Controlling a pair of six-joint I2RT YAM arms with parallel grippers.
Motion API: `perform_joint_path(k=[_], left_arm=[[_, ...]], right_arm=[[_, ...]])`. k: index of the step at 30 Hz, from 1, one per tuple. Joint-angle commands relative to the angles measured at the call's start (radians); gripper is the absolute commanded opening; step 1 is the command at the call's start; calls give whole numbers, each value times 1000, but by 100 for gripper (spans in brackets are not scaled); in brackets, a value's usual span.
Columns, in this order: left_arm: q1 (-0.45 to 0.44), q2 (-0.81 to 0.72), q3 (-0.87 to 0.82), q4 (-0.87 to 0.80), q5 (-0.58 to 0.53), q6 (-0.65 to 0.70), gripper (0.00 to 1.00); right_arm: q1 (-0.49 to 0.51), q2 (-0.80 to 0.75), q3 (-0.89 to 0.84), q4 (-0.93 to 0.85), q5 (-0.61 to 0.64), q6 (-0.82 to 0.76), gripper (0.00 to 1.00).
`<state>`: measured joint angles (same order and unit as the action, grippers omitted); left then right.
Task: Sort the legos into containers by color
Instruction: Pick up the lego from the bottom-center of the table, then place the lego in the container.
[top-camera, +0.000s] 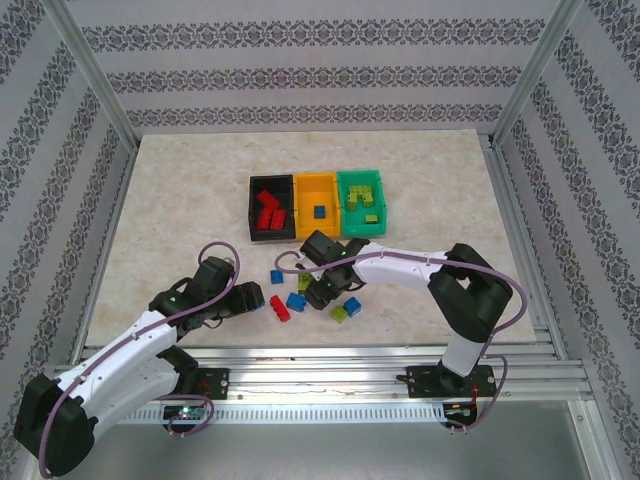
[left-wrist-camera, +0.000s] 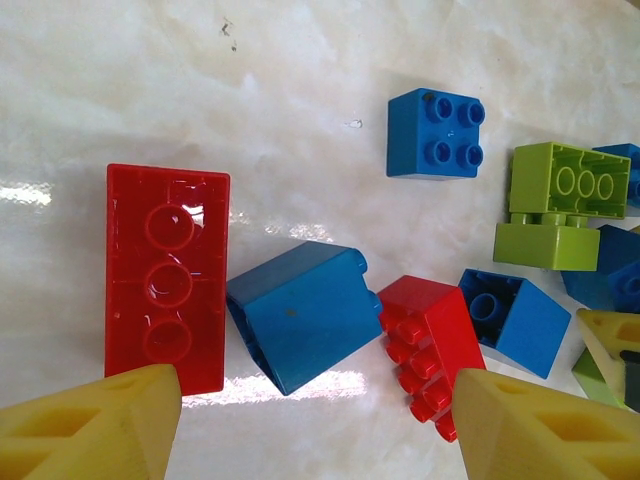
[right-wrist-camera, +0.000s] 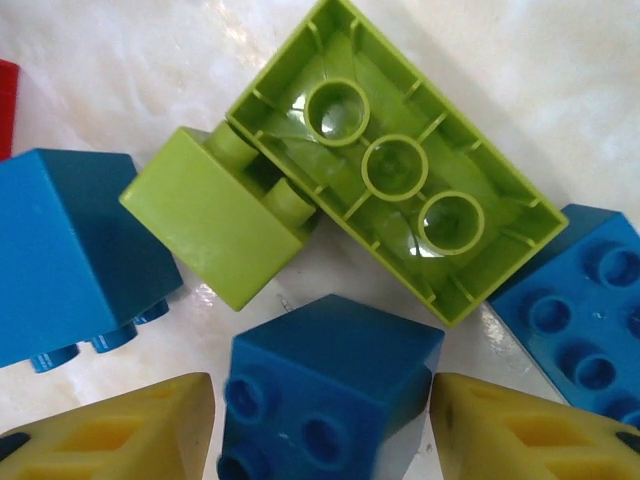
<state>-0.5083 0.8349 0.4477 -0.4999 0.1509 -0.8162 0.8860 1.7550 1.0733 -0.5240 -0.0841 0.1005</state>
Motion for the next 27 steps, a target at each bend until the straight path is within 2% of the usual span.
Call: perform_joint_path(k=[1,7,12,20,27], left_arm=[[10,-8,2,19,13,4,72],[10,-11,-2,24,11,1,72],[11,-9,-2,25,11,3,72],[11,8,7,41,28,0,72],[11,9,19,33,62,-15,71]], right_arm=[[-3,18,-4,-12,36,-7,57],[-5,-6,-12,2,53,-2,43],[-7,-50,-10,5,53,1,35],[-86,-137,31,94,50,-12,33],[-185,-35,269,95,64,3,34]])
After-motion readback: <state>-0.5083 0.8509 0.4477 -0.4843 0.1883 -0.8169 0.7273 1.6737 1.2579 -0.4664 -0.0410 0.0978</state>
